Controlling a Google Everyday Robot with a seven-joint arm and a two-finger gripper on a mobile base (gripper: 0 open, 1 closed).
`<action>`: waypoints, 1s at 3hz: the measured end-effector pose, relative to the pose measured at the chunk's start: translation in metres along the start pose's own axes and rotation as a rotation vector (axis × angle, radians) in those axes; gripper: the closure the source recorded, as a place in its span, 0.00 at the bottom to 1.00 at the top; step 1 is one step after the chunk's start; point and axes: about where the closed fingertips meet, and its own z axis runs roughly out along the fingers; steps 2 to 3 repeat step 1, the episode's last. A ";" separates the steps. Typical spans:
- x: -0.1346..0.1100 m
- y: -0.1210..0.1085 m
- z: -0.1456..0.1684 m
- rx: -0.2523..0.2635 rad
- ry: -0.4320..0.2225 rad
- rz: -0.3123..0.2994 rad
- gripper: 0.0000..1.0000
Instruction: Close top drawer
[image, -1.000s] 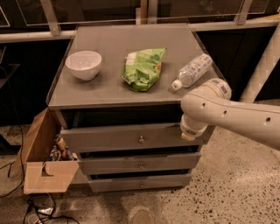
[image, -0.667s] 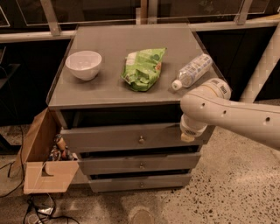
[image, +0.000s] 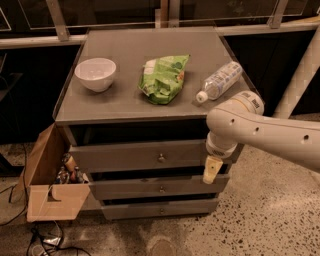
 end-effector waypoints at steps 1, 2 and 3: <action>0.000 0.000 0.000 0.000 0.000 0.000 0.00; 0.000 0.000 0.000 0.000 0.000 0.000 0.00; 0.000 0.000 0.000 0.000 0.000 0.000 0.00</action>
Offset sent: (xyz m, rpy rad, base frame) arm 0.0000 0.0000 0.0000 0.0000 0.0000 0.0000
